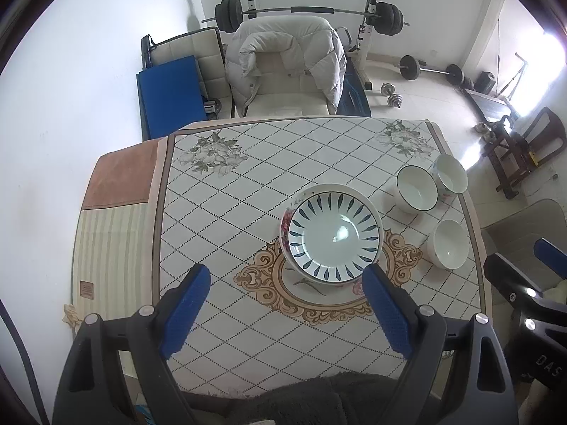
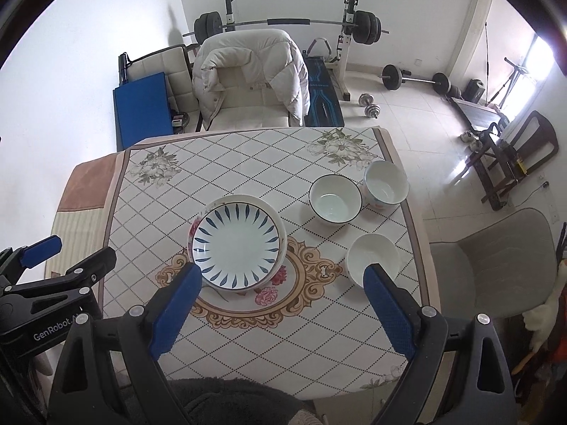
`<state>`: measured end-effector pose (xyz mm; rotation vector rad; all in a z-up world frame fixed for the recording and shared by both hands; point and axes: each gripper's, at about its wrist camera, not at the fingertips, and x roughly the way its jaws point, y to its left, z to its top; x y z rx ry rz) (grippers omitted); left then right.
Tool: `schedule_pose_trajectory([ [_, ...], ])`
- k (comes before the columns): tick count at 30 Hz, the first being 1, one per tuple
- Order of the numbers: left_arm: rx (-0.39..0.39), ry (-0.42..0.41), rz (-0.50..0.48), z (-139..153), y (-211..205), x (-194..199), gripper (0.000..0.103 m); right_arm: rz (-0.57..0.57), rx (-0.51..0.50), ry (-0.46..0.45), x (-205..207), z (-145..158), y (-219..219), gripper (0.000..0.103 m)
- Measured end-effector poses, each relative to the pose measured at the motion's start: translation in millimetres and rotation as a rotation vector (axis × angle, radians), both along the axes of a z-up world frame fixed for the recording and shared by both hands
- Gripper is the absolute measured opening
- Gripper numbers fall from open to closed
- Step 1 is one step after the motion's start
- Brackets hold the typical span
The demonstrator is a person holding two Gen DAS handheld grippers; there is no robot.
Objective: Organize plates and bowls
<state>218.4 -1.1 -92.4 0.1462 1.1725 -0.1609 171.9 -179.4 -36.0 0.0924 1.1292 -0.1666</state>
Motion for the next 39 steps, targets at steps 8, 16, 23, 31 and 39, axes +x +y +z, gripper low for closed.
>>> schedule_pose_trajectory([
  [8,-0.013,0.016,-0.017,-2.8,7.0,1.9,0.088,-0.025,-0.020,0.017,-1.7,-0.8,10.4,0.094],
  [16,-0.034,0.040,-0.037,-7.4,12.6,2.3,0.088,-0.051,-0.023,0.058,2.7,-11.8,15.8,0.094],
  [23,-0.041,-0.095,-0.040,-3.7,-1.1,10.6,0.088,-0.088,0.107,0.005,1.7,-19.1,-3.4,0.095],
  [31,0.023,-0.224,-0.111,-17.4,-77.4,38.1,0.088,-0.142,0.119,-0.051,6.5,-49.7,-86.6,0.095],
  [39,-0.043,0.062,-0.142,-106.3,-177.8,76.2,0.087,-0.258,0.175,0.103,15.0,-121.8,-221.1,0.095],
])
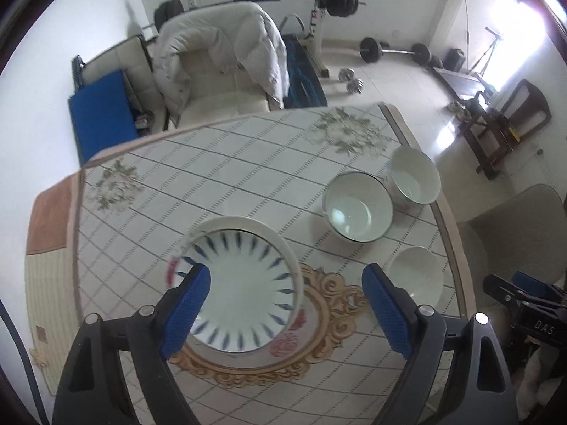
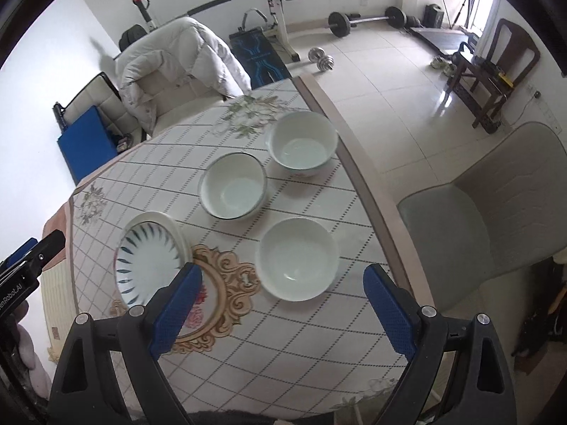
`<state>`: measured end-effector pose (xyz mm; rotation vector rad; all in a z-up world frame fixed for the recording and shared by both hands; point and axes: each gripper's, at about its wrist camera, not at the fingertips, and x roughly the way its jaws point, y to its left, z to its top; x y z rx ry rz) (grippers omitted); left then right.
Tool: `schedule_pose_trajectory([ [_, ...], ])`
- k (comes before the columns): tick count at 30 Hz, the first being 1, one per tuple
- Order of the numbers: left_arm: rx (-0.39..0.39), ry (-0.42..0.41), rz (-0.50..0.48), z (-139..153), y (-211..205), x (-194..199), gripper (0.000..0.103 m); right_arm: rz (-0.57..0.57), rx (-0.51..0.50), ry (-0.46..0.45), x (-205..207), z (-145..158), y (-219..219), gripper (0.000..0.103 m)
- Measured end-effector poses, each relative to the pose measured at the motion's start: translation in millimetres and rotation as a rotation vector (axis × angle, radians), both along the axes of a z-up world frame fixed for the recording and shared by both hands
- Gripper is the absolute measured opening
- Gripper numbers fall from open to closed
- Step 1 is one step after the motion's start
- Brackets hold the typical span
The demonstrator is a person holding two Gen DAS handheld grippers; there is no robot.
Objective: Organize plates and bowls
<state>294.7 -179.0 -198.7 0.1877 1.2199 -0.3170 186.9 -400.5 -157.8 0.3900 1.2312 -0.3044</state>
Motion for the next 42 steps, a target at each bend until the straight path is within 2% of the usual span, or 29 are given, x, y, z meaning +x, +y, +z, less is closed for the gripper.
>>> schedule_pose_trajectory([
  [4,-0.006,0.138,-0.041,-55.8,-50.6,1.2,0.076,0.010,0.095,0.102,12.0,-60.1,-56.6,0.094],
  [5,-0.011,0.176,-0.051,-70.5,-61.9,0.4,0.066,0.018,0.114,0.123,15.9,-74.4,-67.0,0.094],
  [8,-0.023,0.288,-0.050,-110.1,-86.9,-3.5,0.052,0.045,0.171,0.171,25.0,-114.5,-86.1,0.094],
  [11,-0.034,0.353,-0.036,-137.4,-103.5,-9.5,0.045,0.078,0.215,0.215,32.4,-151.8,-96.3,0.091],
  [12,-0.039,0.363,-0.035,-143.1,-107.5,-11.5,0.042,0.086,0.231,0.231,33.4,-163.0,-97.9,0.087],
  [14,-0.037,0.373,-0.029,-153.8,-114.8,-14.1,0.041,0.113,0.277,0.246,36.1,-181.1,-97.5,0.080],
  [17,-0.026,0.384,-0.003,-168.9,-119.1,-14.2,0.038,0.141,0.338,0.265,40.2,-202.5,-96.0,0.065],
  [19,-0.032,0.387,0.016,-175.7,-119.5,-13.7,0.033,0.152,0.360,0.273,43.1,-213.5,-95.3,0.047],
  [20,-0.032,0.390,0.023,-178.5,-119.7,-13.7,0.027,0.157,0.370,0.275,43.7,-218.7,-94.3,0.042],
  [21,-0.036,0.395,0.028,-180.7,-119.5,-13.9,0.024,0.161,0.375,0.283,44.6,-225.1,-93.9,0.027],
  [22,-0.044,0.398,0.032,-181.3,-116.9,-14.5,0.020,0.169,0.379,0.292,45.5,-229.5,-92.3,0.017],
  [24,-0.058,0.398,0.036,-180.8,-115.7,-16.3,0.018,0.179,0.405,0.291,45.7,-235.2,-89.5,0.011],
  [26,-0.063,0.396,0.037,-178.4,-115.6,-18.5,0.012,0.193,0.378,0.287,46.4,-235.7,-84.9,0.010],
  [34,-0.031,0.373,0.082,-168.2,-94.9,-13.5,0.012,0.244,0.367,0.293,51.3,-237.0,-61.8,0.010],
  [42,0.005,0.357,0.130,-160.9,-64.2,-2.4,0.012,0.297,0.382,0.287,81.1,-227.7,-31.5,0.010],
])
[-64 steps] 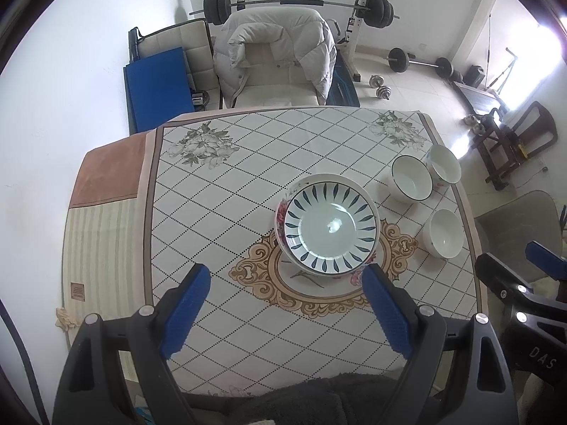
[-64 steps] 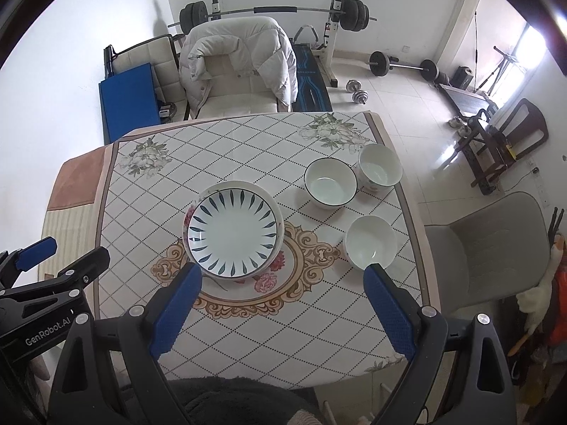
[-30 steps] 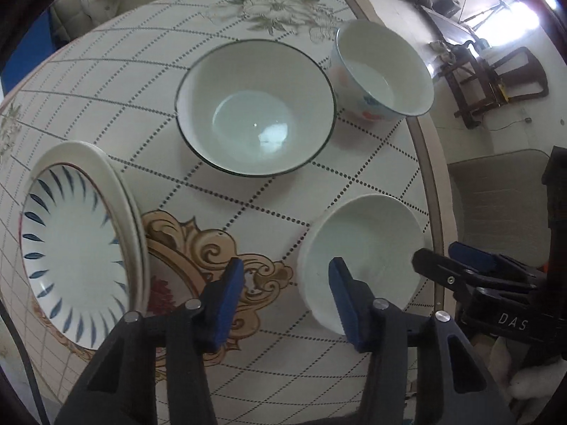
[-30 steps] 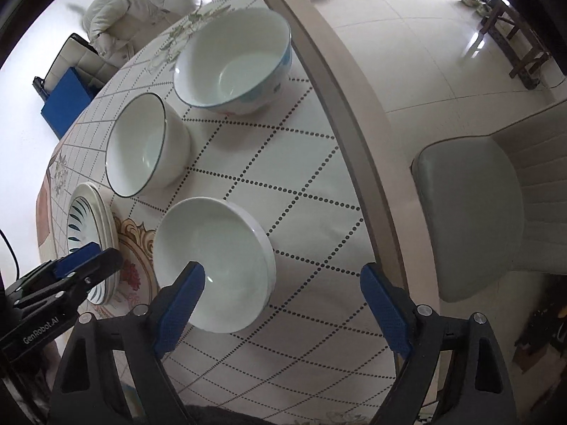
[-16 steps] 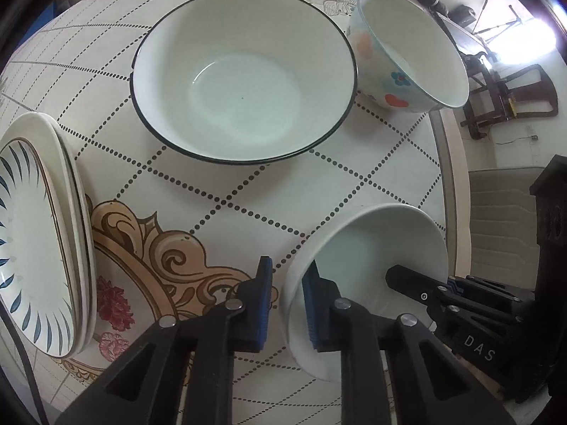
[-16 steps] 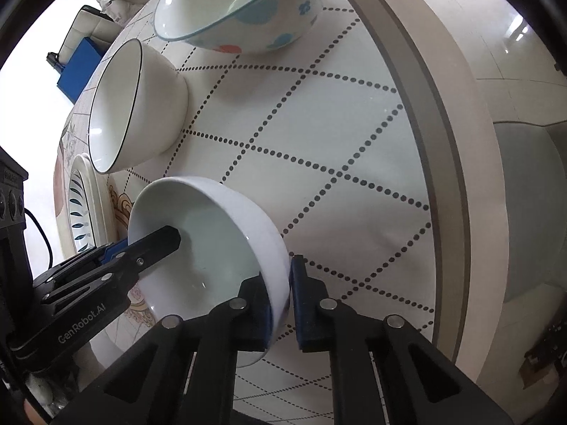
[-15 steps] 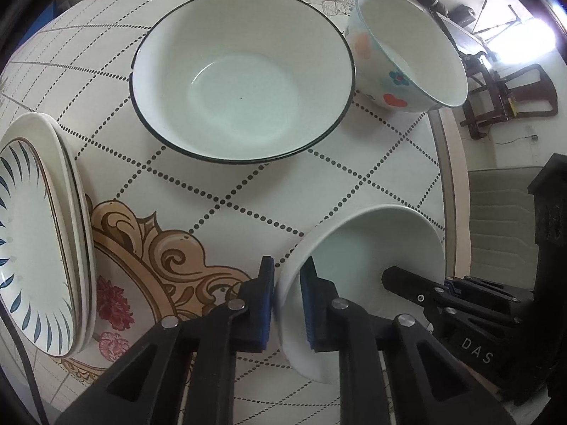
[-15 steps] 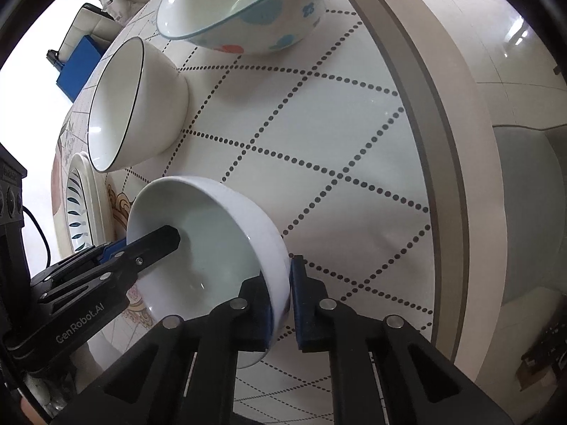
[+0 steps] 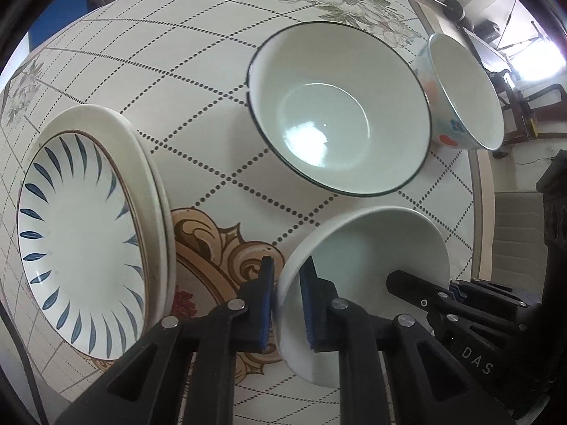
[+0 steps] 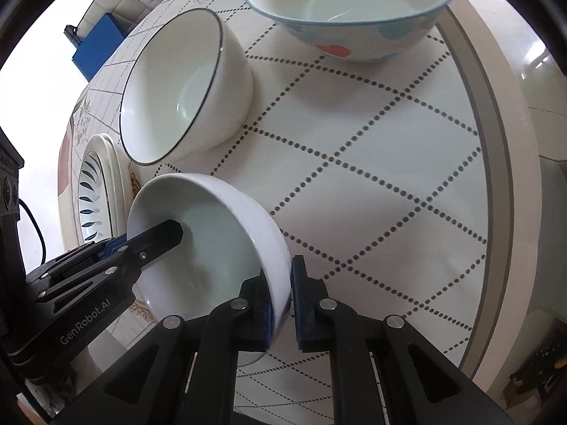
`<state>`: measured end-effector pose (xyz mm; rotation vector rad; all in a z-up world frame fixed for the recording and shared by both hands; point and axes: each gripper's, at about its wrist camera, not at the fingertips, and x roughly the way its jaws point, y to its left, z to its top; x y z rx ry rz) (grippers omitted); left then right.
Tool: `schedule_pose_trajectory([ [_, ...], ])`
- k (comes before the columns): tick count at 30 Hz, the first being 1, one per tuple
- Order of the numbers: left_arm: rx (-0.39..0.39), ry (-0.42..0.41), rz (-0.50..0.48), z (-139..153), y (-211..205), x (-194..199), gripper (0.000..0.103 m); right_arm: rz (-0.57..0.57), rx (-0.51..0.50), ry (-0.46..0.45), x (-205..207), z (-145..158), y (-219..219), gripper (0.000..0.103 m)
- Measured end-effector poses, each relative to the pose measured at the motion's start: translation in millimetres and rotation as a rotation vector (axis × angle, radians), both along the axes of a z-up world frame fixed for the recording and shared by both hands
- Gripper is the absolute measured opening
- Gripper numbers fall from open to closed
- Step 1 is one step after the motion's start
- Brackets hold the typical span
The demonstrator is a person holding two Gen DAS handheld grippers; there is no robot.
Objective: Organize plates and bowls
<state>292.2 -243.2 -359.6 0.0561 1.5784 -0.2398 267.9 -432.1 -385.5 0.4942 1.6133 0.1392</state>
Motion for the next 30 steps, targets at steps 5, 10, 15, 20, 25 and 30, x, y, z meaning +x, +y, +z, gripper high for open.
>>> schedule_pose_trajectory([
  [5,0.011,0.018,0.014,-4.8,12.6,4.9,0.012,0.034,0.000,0.019,16.1,-2.5,18.2,0.010],
  [10,0.004,0.032,0.015,-6.0,18.2,8.7,0.013,0.058,-0.016,0.030,18.6,-3.8,22.2,0.011],
  [15,0.004,0.042,0.007,-6.7,16.0,13.5,0.013,0.046,-0.014,0.040,17.2,-5.6,24.6,0.010],
  [20,0.001,0.060,0.027,-3.0,22.9,25.9,0.013,0.026,-0.011,0.053,16.1,-4.9,25.0,0.011],
  [25,-0.035,0.015,0.044,35.5,37.6,5.4,0.014,0.008,0.003,0.041,9.5,9.9,10.8,0.017],
  [30,-0.046,-0.069,0.003,65.1,39.4,20.1,0.023,-0.006,-0.023,0.006,13.3,36.3,1.2,0.024],
])
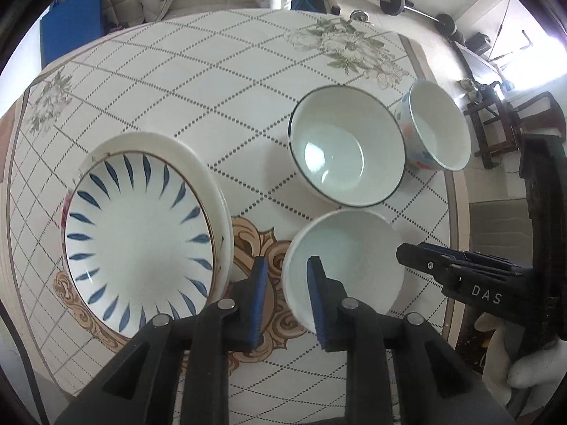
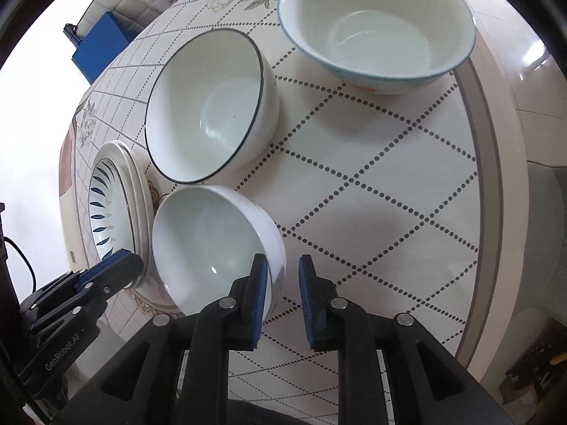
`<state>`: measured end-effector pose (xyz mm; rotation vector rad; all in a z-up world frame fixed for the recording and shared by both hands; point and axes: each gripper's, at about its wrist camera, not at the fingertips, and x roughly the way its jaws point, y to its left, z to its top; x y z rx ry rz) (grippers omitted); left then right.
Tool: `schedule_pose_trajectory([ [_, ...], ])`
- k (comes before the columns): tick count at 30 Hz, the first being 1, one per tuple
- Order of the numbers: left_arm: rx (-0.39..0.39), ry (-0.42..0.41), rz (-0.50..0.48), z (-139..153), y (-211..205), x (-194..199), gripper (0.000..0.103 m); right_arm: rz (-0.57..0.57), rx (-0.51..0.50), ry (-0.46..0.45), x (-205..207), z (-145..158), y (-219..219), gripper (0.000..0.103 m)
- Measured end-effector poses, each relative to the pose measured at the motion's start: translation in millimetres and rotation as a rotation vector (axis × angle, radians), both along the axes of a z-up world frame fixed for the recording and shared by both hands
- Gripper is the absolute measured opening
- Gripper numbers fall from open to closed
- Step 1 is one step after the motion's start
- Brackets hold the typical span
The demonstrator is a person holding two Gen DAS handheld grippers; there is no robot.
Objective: Organize plates and bowls
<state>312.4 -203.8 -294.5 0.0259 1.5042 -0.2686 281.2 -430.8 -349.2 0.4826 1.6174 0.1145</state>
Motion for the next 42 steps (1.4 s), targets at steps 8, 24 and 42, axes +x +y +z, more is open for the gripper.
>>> schedule_pose_trajectory([
  [8,-0.041,0.056,0.026,-21.2,-13.7,71.0,0.024,-0.130,0.063,-0.053,39.6,16.9,-25.6,0.065],
  [24,0.021,0.157,-0.053,-72.9,-47.5,95.8,0.023,-0.217,0.103,0.022,90.2,-27.9,-16.7,0.032],
  [42,0.044,0.062,-0.082,-36.6,-69.9,100.5,0.012,-0.176,0.010,-0.021,92.5,-13.1,-7.0,0.010],
])
